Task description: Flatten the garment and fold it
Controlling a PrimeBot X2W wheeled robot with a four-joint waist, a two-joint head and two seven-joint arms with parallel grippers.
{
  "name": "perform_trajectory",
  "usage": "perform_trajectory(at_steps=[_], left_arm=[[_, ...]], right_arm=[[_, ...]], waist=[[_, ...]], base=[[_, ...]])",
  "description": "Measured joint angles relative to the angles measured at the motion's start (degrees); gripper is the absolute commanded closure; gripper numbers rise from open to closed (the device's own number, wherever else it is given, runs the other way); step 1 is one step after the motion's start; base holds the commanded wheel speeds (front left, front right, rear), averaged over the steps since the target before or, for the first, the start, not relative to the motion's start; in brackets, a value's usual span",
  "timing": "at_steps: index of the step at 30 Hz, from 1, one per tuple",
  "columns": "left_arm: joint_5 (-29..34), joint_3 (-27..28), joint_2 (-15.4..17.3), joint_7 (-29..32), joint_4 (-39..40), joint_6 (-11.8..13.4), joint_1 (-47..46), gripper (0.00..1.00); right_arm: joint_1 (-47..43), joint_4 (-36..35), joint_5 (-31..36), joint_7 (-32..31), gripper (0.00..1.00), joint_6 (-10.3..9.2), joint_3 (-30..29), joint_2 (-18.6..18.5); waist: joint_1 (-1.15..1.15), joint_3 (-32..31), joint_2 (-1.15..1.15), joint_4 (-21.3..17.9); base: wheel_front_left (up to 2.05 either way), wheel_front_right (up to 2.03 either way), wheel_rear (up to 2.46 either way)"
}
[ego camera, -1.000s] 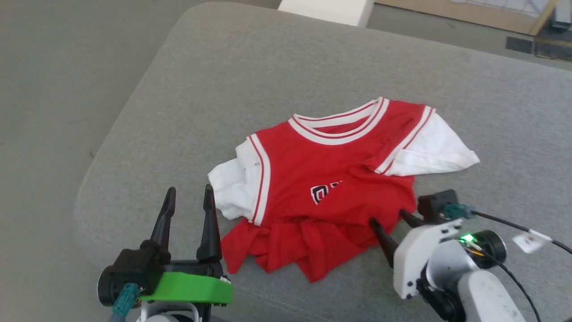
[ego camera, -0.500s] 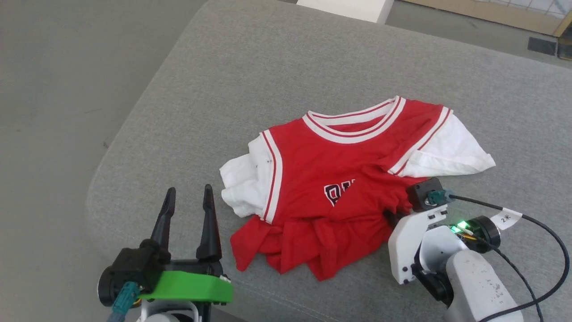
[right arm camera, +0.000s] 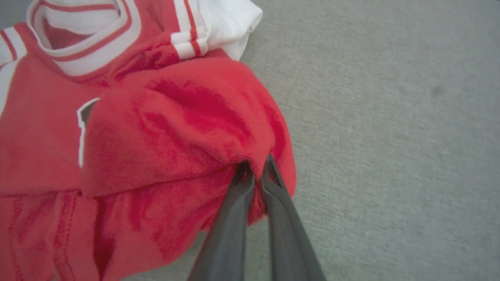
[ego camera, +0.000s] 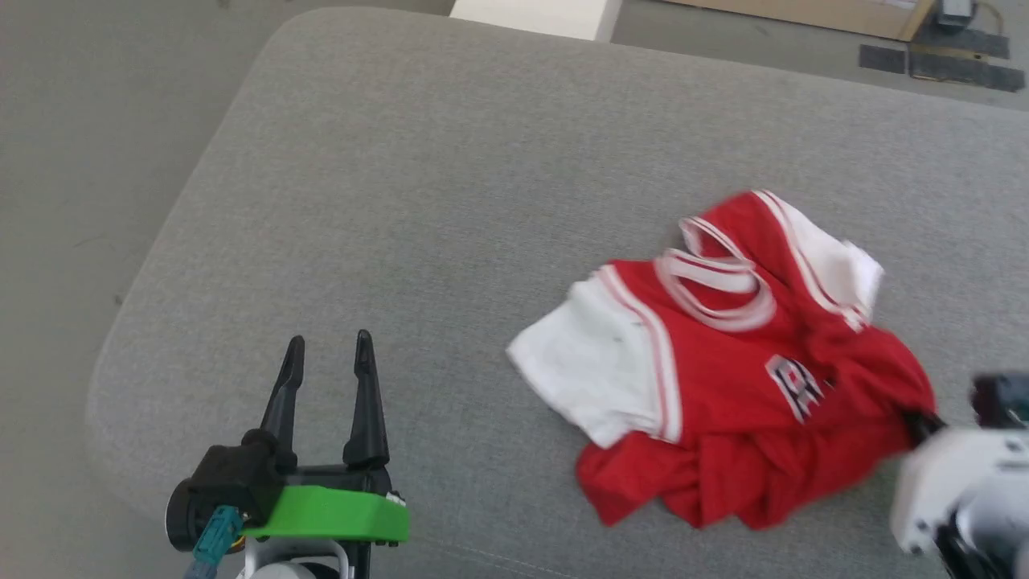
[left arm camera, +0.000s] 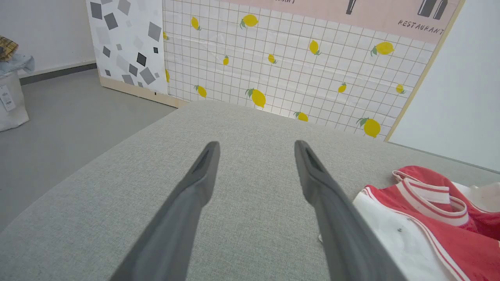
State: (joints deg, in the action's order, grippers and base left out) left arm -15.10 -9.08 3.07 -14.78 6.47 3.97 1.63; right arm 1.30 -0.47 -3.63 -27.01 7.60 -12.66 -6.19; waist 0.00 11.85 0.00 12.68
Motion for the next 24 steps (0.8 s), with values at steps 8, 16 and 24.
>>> perform_trajectory(at_steps=[8, 16, 24], left_arm=[[0.5, 0.7, 0.0, 0.0, -0.5, -1.1, 0.1, 0.00], [1.1, 0.7, 0.0, 0.0, -1.1, -1.3, 0.1, 0.00], [2.0, 1.4, 0.0, 0.0, -0.4, -1.4, 0.9, 0.00]], right_arm=[[-10.4, -3.7, -0.2, 0.1, 1.00, -0.01, -6.7, 2.9], [-8.3, -2.4, -1.0, 5.8, 0.00, -0.02, -4.4, 3.3], [-4.9, -10.0, -6.1, 22.1, 0.00, -0.02, -6.8, 3.3]], waist=[[0.00, -0.5, 0.00, -2.4], [0.00, -1.6, 0.00, -2.8], [0.00, -2.2, 0.00, -3.7]], base=[[0.00, 0.00, 0.00], [0.00, 0.00, 0.00], [0.00, 0.00, 0.00]])
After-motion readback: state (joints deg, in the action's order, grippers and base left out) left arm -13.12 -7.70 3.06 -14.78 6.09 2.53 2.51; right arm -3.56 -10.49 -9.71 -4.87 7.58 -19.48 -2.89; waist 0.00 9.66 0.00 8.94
